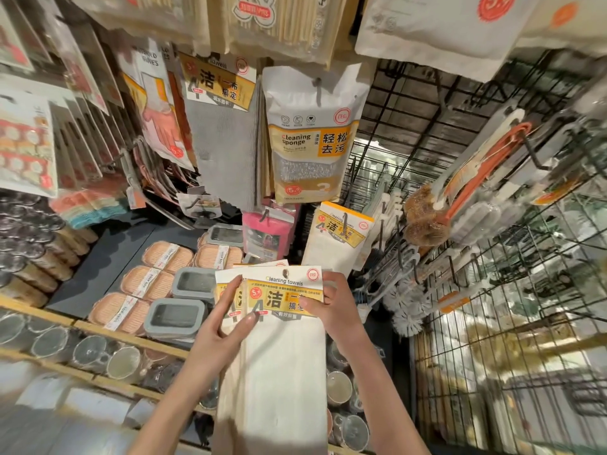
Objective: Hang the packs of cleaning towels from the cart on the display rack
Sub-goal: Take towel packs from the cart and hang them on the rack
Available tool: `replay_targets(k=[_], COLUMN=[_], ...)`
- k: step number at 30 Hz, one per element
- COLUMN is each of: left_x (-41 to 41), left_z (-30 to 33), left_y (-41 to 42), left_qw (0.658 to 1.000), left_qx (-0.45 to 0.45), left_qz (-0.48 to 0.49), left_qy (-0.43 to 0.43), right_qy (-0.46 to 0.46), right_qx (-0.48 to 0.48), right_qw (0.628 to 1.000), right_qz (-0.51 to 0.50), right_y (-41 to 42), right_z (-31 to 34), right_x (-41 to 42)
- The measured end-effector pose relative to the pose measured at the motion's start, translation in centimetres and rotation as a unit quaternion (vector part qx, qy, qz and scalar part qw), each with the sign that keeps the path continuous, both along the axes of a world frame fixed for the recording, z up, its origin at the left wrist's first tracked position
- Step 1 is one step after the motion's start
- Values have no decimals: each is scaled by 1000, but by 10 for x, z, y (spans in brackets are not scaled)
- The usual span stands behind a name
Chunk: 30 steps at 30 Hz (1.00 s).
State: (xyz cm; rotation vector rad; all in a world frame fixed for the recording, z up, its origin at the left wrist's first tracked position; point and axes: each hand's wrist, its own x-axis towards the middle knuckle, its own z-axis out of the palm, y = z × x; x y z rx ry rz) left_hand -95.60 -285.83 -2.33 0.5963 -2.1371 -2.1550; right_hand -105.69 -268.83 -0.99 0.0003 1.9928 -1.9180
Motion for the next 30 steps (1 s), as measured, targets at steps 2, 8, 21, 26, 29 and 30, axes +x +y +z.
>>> replay_targets(k=[2,8,21,26,29,30], left_x=[3,3,3,5,5,5], left_z=[2,-2,-8,-7,-7,-7], left_y=[-2,-13,-31,-36,-39,-39], left_qw=[1000,999,997,998,998,998], left_qx=[4,27,9,-22,-35,-39], left_qz=[1,20,70,53,49,49], left_qy=[-4,12,35,32,27,24], right_qy=[8,72,164,147,144,146], right_qx=[9,-31,-2,-8,-23,-27], right_qw=[1000,992,973,972,972,972], right_qz=[-17,-99,-163,-182,-182,-185], right_y=[2,22,34,33,35,36], right_z=[-1,0,-5,-17,-22,-23], right_x=[-2,-19,-66,-74,-77,-78])
